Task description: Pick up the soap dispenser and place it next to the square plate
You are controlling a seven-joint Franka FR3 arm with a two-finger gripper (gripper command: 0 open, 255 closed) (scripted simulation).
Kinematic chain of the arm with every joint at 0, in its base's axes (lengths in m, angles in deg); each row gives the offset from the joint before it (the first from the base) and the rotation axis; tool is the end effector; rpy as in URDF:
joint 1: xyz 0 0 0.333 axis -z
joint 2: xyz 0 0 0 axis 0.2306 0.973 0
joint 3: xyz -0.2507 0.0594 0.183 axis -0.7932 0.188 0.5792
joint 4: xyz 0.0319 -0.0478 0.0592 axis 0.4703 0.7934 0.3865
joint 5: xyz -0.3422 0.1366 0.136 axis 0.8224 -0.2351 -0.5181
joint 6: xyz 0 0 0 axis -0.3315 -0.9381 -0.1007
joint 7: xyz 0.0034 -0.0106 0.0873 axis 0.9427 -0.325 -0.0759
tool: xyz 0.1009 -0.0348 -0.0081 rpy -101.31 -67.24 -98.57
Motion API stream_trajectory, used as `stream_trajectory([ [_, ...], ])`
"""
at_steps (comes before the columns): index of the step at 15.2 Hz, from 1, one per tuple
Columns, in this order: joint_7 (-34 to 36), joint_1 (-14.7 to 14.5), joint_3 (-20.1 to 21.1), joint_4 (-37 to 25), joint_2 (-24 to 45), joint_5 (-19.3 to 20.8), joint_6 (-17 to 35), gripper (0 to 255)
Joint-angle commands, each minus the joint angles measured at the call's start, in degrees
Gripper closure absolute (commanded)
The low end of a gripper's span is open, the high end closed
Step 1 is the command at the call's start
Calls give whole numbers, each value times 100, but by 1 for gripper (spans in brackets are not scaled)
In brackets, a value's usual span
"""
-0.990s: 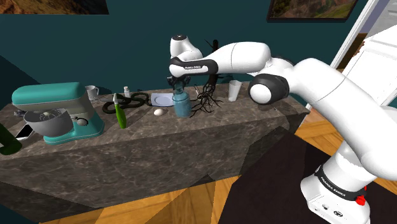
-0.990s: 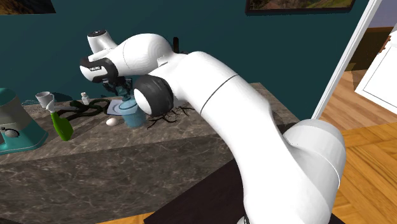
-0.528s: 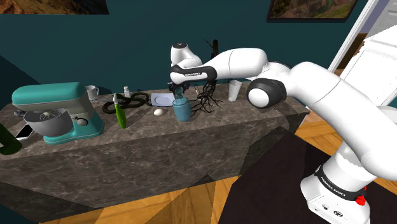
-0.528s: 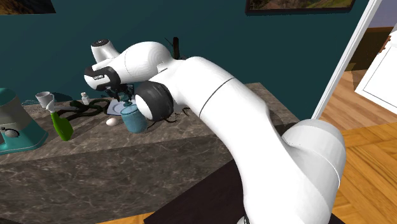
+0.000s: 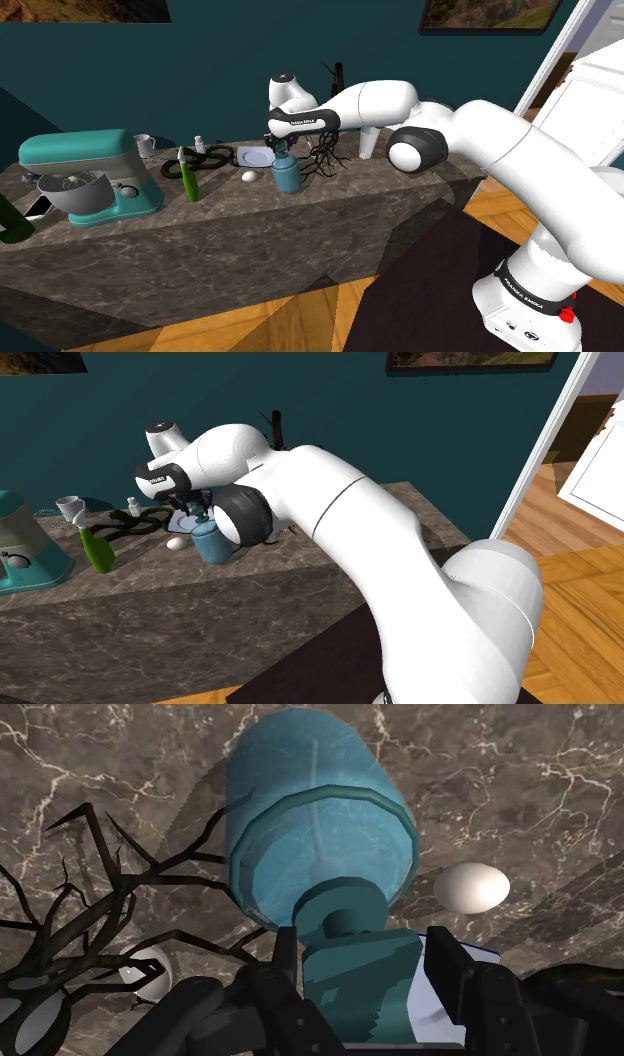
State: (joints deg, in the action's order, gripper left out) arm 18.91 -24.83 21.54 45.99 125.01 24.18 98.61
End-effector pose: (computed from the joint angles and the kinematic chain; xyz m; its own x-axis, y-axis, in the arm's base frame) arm 0.8161 0.1166 0.2164 0.8768 -0.3802 0.2944 -0.3997 -0.9166 0.0068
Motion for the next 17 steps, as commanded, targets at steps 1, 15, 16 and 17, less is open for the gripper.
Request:
stream_trajectory([
  [1,0,0,0,-4,-1,0,2,255],
  [15,47,-143,-28,1175,-1029,46,142,0],
  [16,47,-143,-28,1174,-1028,46,142,0],
  [17,47,-143,-28,1174,-1028,46,142,0],
])
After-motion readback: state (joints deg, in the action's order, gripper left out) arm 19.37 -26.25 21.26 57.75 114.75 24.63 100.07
